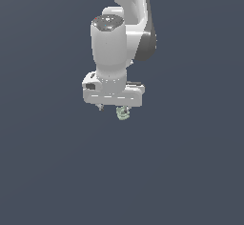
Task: Pick up the object and move it to a goal position.
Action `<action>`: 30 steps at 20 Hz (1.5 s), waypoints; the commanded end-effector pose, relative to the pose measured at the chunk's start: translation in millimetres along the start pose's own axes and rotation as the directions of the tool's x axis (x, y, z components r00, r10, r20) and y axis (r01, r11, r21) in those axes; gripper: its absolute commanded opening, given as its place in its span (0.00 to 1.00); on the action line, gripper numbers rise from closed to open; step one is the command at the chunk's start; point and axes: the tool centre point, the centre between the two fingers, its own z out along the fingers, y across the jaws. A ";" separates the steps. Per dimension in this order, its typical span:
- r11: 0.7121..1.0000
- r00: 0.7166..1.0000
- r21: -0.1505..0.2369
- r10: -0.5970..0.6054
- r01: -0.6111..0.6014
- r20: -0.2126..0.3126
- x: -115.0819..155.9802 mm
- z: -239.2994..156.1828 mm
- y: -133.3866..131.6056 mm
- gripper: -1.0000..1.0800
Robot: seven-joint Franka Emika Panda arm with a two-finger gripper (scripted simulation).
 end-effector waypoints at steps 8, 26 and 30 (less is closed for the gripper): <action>0.999 0.999 -0.009 -0.035 0.035 0.015 -3.1 1.2 4.3 0.96; 0.989 0.988 -0.007 -0.148 0.149 0.045 -32.1 36.4 -2.5 0.96; 0.973 0.971 0.001 -0.229 0.230 0.066 -56.0 61.2 -8.1 0.96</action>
